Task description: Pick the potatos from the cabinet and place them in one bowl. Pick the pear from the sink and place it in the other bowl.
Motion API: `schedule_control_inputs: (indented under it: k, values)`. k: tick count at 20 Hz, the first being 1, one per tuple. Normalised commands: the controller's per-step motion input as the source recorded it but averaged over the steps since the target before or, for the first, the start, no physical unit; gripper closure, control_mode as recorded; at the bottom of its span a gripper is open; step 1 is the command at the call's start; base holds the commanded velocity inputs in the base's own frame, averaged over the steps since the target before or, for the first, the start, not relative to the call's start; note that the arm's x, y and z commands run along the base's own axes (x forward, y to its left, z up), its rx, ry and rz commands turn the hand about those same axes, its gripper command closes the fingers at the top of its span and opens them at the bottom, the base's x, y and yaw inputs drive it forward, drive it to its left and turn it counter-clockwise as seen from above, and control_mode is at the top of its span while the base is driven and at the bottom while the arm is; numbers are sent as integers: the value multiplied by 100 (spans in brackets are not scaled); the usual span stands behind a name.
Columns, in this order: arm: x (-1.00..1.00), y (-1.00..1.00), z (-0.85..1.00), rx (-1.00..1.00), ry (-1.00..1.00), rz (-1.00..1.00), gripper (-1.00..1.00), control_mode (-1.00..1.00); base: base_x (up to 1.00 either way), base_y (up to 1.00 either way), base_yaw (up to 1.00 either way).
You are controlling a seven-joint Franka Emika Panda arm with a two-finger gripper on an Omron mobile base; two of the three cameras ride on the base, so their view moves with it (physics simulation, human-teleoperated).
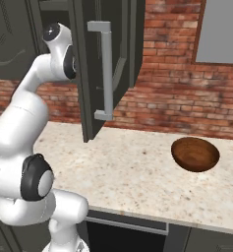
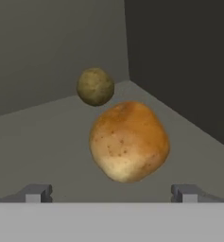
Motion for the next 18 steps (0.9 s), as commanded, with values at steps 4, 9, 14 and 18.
schedule_control_inputs:
  k: [4,9,14,18]
  values:
    - [58,-35,0,0,2,0,-100,-100,0,0,0]
    - [15,-8,-5,-1,-1,0,-100,-100,0,0,0]
    - [0,0,-5,-2,0,0,-100,-100,0,0,0]
    - [0,-3,-17,-5,0,0,-100,-100,0,0,0]
